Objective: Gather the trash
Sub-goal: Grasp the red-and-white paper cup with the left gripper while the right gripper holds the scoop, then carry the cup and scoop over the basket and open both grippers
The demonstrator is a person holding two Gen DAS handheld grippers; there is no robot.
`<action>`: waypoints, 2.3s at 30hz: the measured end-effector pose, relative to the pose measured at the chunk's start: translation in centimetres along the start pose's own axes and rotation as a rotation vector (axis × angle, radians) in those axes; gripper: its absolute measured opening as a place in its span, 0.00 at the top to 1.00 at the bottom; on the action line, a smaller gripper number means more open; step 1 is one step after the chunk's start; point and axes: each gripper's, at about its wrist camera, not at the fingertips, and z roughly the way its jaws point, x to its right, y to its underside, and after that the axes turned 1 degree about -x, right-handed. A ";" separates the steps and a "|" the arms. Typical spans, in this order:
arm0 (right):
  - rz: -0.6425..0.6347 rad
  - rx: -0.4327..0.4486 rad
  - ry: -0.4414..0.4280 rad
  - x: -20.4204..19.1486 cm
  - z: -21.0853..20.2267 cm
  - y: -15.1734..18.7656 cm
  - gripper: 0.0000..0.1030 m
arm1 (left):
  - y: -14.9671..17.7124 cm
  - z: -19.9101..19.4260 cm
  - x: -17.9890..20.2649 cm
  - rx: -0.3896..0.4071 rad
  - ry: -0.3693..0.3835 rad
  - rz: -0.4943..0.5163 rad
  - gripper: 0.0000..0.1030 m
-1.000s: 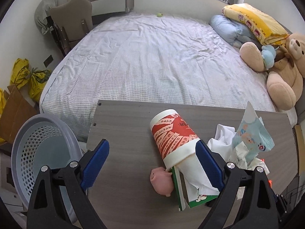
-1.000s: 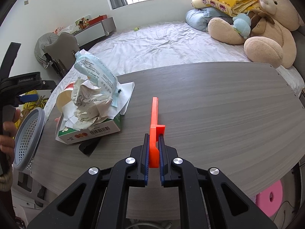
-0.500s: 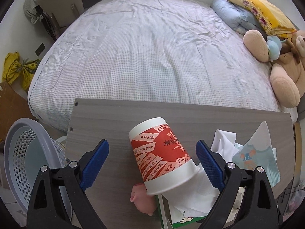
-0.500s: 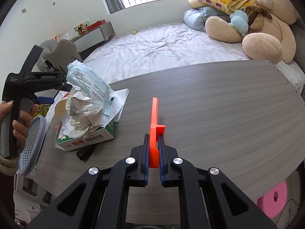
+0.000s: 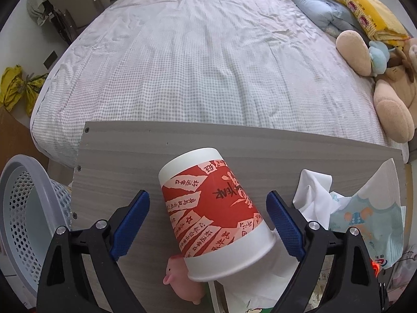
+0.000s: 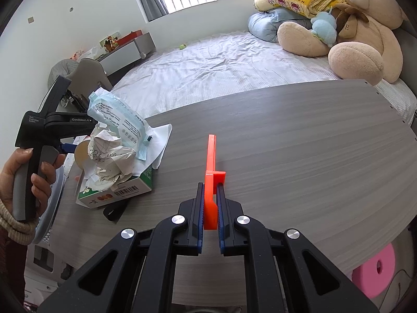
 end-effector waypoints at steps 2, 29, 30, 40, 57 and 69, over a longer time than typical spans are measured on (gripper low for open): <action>-0.001 -0.001 -0.002 -0.1 0.0 0.0 0.92 | 0.0 0.0 0.0 -0.003 0.019 0.006 0.29; -0.075 0.030 0.003 -3.4 -2.6 -0.4 0.92 | 3.4 -8.6 -4.2 0.243 0.073 -0.003 0.39; -0.080 0.033 0.000 -3.7 -2.7 -0.4 0.92 | 3.7 -9.0 -4.4 0.251 0.073 -0.001 0.39; -0.164 0.066 -0.035 -8.5 -4.8 -0.7 0.92 | 7.7 -13.0 -7.8 0.355 0.031 -0.006 0.39; -0.371 0.042 -0.228 -22.8 -2.8 -1.4 0.92 | 14.2 -14.6 -17.5 0.412 -0.092 -0.093 0.38; -0.507 -0.082 -0.376 -34.0 3.2 -0.2 0.92 | 17.6 -13.7 -25.1 0.408 -0.214 -0.199 0.38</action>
